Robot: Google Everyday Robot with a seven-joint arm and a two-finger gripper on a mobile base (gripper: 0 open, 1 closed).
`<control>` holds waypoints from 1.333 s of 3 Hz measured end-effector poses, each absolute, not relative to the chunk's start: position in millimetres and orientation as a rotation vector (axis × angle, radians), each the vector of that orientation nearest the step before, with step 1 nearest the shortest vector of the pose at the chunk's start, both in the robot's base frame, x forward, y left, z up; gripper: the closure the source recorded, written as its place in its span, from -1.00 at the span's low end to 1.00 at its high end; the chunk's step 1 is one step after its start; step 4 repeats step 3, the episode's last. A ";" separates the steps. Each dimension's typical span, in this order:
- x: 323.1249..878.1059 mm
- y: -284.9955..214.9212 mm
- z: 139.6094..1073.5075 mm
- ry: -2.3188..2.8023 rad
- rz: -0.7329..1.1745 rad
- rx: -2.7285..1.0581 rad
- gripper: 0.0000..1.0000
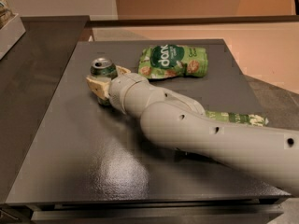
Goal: Place green can upright
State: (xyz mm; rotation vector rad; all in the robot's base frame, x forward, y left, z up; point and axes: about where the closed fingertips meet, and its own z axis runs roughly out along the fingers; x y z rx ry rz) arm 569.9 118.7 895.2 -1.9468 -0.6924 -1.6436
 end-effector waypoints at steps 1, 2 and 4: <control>568.8 120.1 898.5 -0.696 -1.647 -1.943 -0.68; 567.7 121.3 901.3 -0.701 -1.652 -1.939 -1.00; 567.6 121.4 901.4 -0.701 -1.652 -1.939 -1.00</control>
Offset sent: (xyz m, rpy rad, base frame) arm -0.0010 0.0013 0.0030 -0.0004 -0.0040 0.0017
